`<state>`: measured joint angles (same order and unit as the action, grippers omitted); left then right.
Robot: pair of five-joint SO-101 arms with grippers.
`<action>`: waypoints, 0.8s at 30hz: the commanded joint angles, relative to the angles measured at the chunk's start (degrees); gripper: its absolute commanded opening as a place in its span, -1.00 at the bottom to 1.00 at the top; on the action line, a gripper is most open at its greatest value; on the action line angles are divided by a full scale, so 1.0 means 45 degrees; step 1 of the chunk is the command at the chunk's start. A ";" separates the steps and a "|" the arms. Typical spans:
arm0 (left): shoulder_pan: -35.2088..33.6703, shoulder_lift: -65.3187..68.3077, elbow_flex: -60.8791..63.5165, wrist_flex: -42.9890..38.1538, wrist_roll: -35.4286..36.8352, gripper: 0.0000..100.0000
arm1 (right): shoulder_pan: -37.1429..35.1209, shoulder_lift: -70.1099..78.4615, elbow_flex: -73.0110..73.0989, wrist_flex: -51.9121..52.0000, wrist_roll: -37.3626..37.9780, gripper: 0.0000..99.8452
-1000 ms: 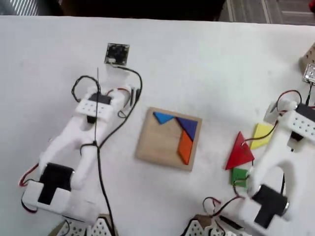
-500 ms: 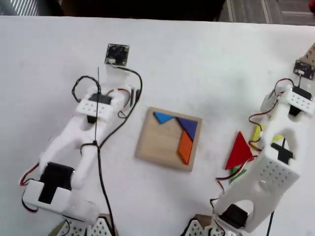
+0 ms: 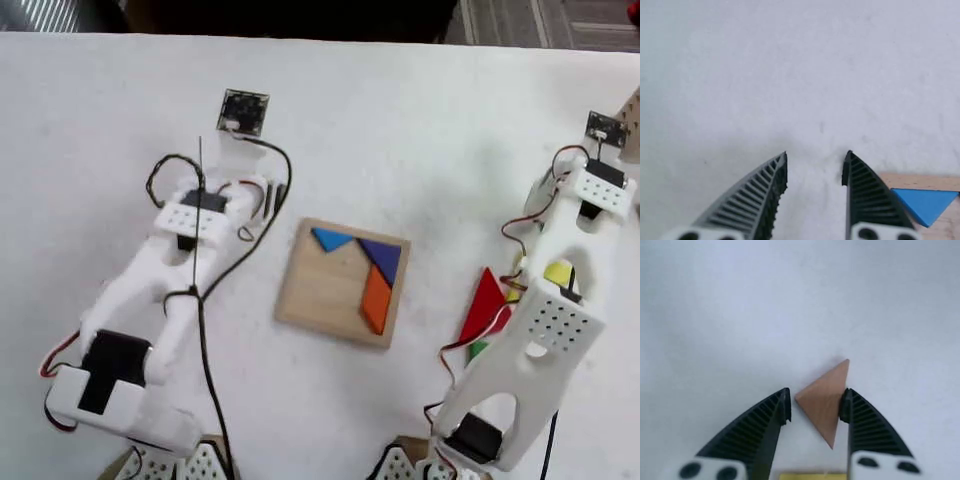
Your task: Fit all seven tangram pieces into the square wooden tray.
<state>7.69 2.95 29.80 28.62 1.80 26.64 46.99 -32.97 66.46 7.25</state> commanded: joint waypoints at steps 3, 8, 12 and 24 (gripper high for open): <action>-0.0029 -0.0049 -0.0723 -0.0254 -0.0137 -0.62 | -0.0088 0.0694 -0.1915 0.0791 0.0469 -0.66; -0.0010 -0.0049 -0.0723 -0.0254 -0.0137 -0.62 | 0.0049 0.1729 -0.3380 0.1553 0.0723 -0.69; -0.0010 -0.0049 -0.0723 -0.0254 -0.0137 -0.62 | 0.0166 0.2393 -0.4435 0.2315 0.0742 -0.86; -0.0010 -0.0049 -0.0723 -0.0254 -0.0156 -0.62 | 0.0420 0.3038 -0.6564 0.4542 0.1446 -0.90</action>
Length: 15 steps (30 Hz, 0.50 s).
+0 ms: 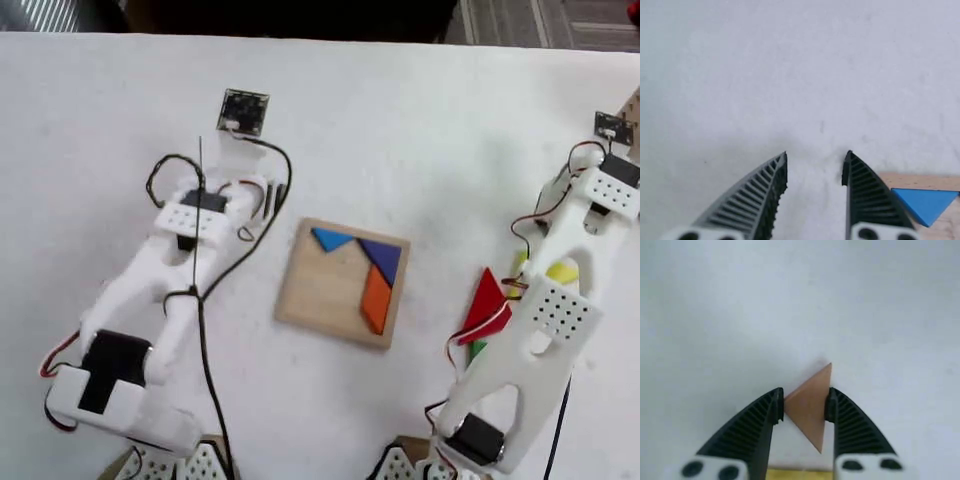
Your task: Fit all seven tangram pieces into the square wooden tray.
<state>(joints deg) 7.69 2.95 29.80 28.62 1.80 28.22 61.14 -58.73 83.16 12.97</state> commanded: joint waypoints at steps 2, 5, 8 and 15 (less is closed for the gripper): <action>-0.0010 -0.0049 -0.0723 -0.0254 -0.0156 -0.62 | 0.0010 -0.0107 -0.1778 0.1690 0.0176 -0.90; -0.0049 -0.0049 -0.0723 -0.0254 -0.0156 -0.62 | -0.0029 -0.0107 -0.3263 0.3077 0.0176 -0.90; -0.0049 -0.0049 -0.0723 -0.0254 -0.0156 -0.62 | 0.0029 -0.0107 -0.4181 0.3429 0.0176 -0.90; -0.0049 -0.0049 -0.0723 -0.0254 -0.0156 -0.62 | -0.0010 -0.0791 -0.3126 0.3448 0.0176 -0.90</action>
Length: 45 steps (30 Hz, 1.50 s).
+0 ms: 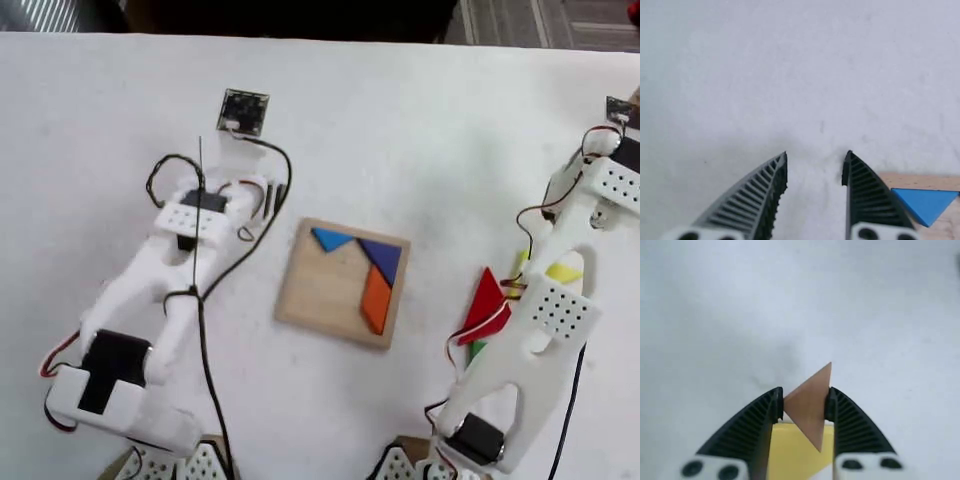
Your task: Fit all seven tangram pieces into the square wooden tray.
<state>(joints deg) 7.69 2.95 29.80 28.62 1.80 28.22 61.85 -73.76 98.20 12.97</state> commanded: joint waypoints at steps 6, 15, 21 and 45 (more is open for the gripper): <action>-0.0068 -0.0049 -0.0723 -0.0254 -0.0156 -0.62 | -0.0029 -0.3136 0.2755 0.0107 0.0098 -0.90; -0.0068 -0.0049 -0.0840 -0.0215 -0.0156 -0.62 | -0.0850 -0.7414 0.7795 0.0068 0.0176 -0.90; -0.0088 -0.0049 -0.0840 -0.0195 -0.0156 -0.62 | -0.2002 -0.9797 1.1057 -0.0029 0.0078 -0.90; -0.0440 -0.0127 -0.0860 -0.0176 -0.0098 -0.62 | -0.9797 -1.6068 2.2584 -0.6750 -0.3985 -0.90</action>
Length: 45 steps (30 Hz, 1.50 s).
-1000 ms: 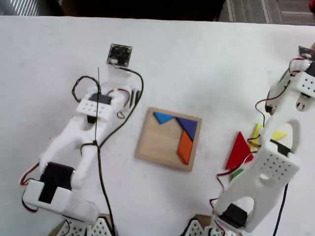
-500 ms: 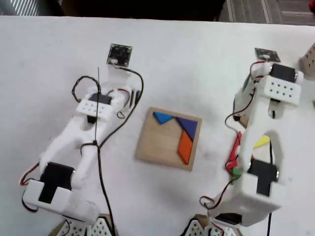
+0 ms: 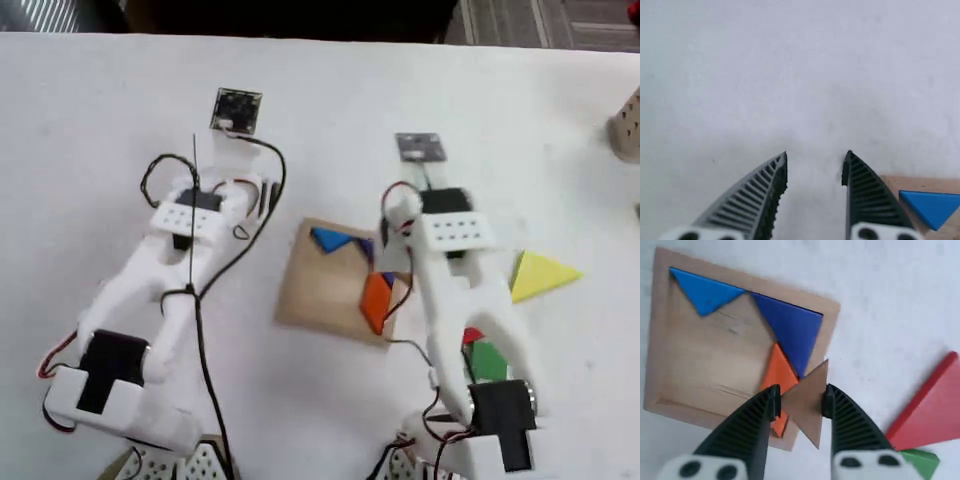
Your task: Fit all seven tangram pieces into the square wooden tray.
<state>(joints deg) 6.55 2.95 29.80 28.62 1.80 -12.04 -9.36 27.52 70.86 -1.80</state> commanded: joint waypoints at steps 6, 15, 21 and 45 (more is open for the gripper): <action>-0.0186 -0.0127 -0.0860 -0.0176 -0.0137 -0.62 | -0.2042 -0.0225 0.0156 -0.1065 -0.2833 -0.89; -0.0166 -0.0107 -0.0860 -0.0195 -0.0137 -0.62 | -0.3370 -0.0225 0.2188 -0.4034 -0.3243 -0.88; -0.0127 -0.0068 -0.0860 -0.0176 -0.0137 -0.62 | -0.3507 -0.0205 0.2579 -0.4230 -0.3243 -0.58; 0.1084 -0.0420 -0.0840 0.2012 -0.0117 -0.69 | 0.2432 -0.2120 0.2110 -0.0322 -0.0059 -0.96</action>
<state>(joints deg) 8.40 2.95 29.80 34.07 1.80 -4.75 -15.34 36.48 68.75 -5.14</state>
